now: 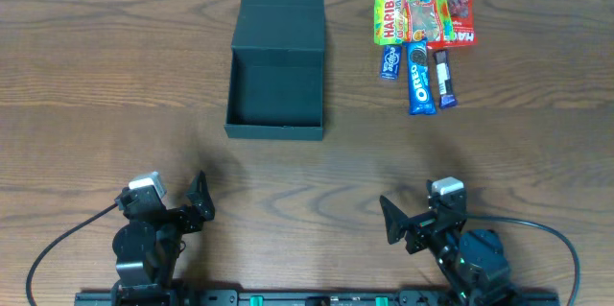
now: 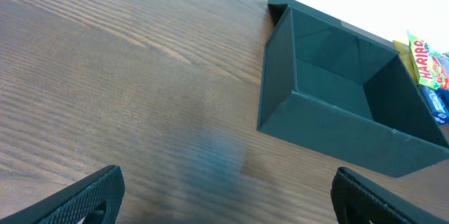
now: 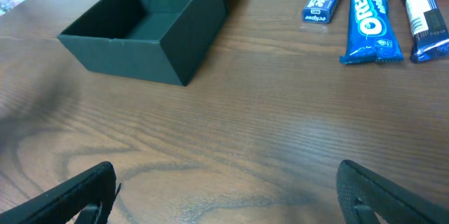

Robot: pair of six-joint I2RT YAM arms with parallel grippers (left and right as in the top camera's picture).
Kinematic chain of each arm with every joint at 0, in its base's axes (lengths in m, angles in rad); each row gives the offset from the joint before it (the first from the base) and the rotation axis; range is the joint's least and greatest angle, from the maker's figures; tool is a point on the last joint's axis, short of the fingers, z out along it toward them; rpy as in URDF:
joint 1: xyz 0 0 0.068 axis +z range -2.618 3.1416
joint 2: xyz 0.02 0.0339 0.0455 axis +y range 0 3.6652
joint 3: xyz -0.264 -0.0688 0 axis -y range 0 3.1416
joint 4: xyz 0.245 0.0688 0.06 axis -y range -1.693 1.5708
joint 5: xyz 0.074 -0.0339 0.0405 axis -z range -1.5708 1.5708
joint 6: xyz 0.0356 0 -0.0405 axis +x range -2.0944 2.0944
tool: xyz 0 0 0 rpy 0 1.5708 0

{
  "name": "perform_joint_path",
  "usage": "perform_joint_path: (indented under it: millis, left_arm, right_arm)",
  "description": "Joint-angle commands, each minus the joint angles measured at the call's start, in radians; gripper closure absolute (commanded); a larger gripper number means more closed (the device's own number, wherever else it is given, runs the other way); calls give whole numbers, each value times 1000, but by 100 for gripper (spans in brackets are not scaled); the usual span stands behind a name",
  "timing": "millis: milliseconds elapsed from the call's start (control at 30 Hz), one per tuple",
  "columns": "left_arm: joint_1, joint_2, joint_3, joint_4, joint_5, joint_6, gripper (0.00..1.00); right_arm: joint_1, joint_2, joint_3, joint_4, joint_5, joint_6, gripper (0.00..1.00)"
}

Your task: Pack container

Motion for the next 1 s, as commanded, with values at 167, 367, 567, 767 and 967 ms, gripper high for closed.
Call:
perform_joint_path:
  millis: [167,367,567,767,967]
  left_arm:
    - [6,-6,-19,-3,-1,-4,5]
    - [6,-6,-19,-3,-1,-4,5]
    - [6,-6,-19,-3,-1,-4,5]
    - [6,-6,-19,-3,-1,-4,5]
    - [6,-6,-19,-3,-1,-4,5]
  right_arm:
    - [-1,-8,-8,-1,18,12,1]
    - [-1,-8,-8,-1,18,12,1]
    - [-1,-8,-8,10,19,12,1]
    - [-1,-8,-8,76,-122,201,1]
    - [-1,-8,-8,166,-288,435,1]
